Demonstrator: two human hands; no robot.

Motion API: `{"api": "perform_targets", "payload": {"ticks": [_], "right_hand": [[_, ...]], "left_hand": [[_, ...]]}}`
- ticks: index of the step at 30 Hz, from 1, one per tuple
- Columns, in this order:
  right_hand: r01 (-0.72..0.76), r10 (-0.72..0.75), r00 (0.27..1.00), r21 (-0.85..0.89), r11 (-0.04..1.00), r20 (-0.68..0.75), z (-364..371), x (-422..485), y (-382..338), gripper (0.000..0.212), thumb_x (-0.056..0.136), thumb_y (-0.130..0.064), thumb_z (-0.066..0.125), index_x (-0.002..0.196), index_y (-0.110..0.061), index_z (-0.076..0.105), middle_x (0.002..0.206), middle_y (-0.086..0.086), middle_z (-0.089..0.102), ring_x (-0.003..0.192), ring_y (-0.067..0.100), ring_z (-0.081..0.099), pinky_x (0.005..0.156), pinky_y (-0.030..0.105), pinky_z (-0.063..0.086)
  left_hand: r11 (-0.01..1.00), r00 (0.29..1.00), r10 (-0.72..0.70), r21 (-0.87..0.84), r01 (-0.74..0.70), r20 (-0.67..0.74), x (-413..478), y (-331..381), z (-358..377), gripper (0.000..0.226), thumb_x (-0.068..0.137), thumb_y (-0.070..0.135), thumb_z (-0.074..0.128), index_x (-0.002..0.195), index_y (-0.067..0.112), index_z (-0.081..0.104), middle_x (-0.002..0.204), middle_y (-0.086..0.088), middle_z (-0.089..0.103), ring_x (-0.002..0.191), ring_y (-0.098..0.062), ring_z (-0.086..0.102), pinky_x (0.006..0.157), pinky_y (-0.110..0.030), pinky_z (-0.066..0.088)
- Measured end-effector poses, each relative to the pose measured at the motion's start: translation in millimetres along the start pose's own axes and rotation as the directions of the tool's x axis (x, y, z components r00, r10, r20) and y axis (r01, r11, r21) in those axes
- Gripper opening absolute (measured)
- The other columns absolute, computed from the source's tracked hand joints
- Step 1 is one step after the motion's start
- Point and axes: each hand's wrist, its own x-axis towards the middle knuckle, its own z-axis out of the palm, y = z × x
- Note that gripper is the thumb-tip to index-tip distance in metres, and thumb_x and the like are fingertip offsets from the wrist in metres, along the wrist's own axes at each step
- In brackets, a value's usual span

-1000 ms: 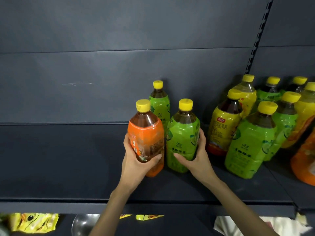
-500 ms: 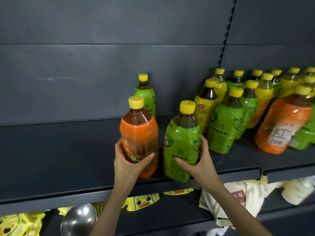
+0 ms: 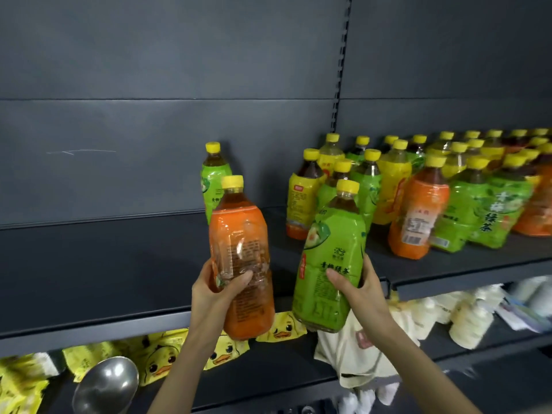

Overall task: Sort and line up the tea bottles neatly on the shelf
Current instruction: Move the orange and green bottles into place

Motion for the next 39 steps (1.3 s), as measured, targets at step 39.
{"api": "perform_targets", "payload": {"ticks": [39], "right_hand": [[-0.062,0.004,0.853,-0.092,0.994,-0.523,-484.3,-22.6,-32.5,0.056,0.069,-0.029,0.079,0.119,-0.024,0.054,0.094,-0.008,0.072,0.082,0.007,0.070,0.060,0.019,0.054]], "left_hand": [[0.986,0.898,-0.102,-0.073,0.146,0.427,-51.5,-87.4,476.4,0.081,0.033,0.047,0.077,0.107,0.019,0.061,0.086,0.006,0.074,0.077,-0.012,0.070,0.061,-0.020,0.051]]}}
